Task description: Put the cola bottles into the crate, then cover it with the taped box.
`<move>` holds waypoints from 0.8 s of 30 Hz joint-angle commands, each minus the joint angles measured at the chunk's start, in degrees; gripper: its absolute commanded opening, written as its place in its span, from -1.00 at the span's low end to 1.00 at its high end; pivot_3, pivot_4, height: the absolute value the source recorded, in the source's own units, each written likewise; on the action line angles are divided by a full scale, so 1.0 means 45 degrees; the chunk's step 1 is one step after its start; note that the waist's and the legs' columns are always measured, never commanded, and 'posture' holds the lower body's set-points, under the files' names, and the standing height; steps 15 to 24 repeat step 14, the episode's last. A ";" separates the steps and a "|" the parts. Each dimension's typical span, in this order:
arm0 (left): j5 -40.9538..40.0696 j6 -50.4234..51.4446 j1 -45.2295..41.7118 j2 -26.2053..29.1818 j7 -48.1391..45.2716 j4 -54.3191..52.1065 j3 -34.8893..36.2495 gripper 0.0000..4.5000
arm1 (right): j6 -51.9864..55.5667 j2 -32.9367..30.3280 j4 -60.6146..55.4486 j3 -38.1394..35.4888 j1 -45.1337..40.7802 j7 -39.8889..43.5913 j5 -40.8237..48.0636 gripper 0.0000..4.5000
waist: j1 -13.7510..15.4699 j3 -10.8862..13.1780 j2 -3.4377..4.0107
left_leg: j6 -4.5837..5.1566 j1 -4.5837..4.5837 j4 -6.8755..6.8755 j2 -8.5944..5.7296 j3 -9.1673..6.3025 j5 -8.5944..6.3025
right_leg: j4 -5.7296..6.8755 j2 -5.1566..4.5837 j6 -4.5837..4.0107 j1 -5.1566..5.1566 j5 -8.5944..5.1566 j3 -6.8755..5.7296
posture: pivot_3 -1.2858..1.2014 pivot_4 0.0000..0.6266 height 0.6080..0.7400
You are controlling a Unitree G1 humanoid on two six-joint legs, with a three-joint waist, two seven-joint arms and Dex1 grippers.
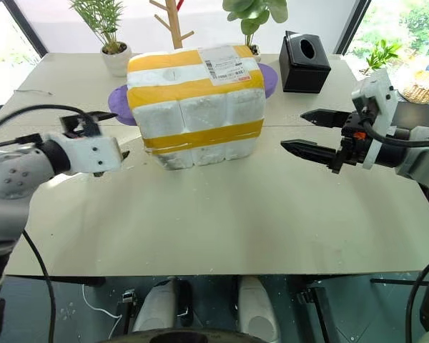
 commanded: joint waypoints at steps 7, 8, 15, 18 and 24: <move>-0.7665 0.6814 -0.1885 0.1610 -0.3388 0.2275 0.4970 0.88 | -0.1255 -0.0425 0.1504 0.0673 -0.1107 0.1422 -0.1023 1.00 | -0.0102 -0.0002 0.0000 | -0.0008 0.0087 -0.0017 -0.0006 -0.0014 0.0004 | 0.0000 0.0010 0.0004 0.0069 -0.0008 0.0002 | 0.03 -0.52 1.00; -0.8270 0.7077 -0.1984 0.2028 -0.3814 0.2653 0.5088 0.88 | -0.1360 -0.0396 0.1673 0.0862 -0.1322 0.1561 -0.1147 1.00 | -0.0098 -0.0002 0.0000 | -0.0008 0.0106 -0.0028 -0.0007 -0.0013 0.0004 | 0.0001 0.0010 0.0002 0.0083 -0.0010 0.0002 | 0.03 -0.52 1.00; -1.0439 0.7095 -0.2181 0.4401 -0.5918 0.4910 0.4861 0.88 | -0.1757 -0.0102 0.2285 0.1557 -0.2085 0.2141 -0.1531 1.00 | -0.0073 0.0003 -0.0006 | -0.0009 0.0106 -0.0038 0.0000 0.0003 0.0002 | -0.0004 0.0000 -0.0009 0.0077 -0.0015 -0.0001 | 0.03 -0.52 1.00; -1.0439 0.7095 -0.2181 0.4401 -0.5918 0.4910 0.4861 0.88 | -0.1757 -0.0102 0.2285 0.1557 -0.2085 0.2141 -0.1531 1.00 | -0.0073 0.0003 -0.0006 | -0.0009 0.0106 -0.0038 0.0000 0.0003 0.0002 | -0.0004 0.0000 -0.0009 0.0077 -0.0015 -0.0001 | 0.03 -0.52 1.00; -1.0439 0.7095 -0.2181 0.4401 -0.5918 0.4910 0.4861 0.88 | -0.1757 -0.0102 0.2285 0.1557 -0.2085 0.2141 -0.1531 1.00 | -0.0073 0.0003 -0.0006 | -0.0009 0.0106 -0.0038 0.0000 0.0003 0.0002 | -0.0004 0.0000 -0.0009 0.0077 -0.0015 -0.0001 | 0.03 -0.52 1.00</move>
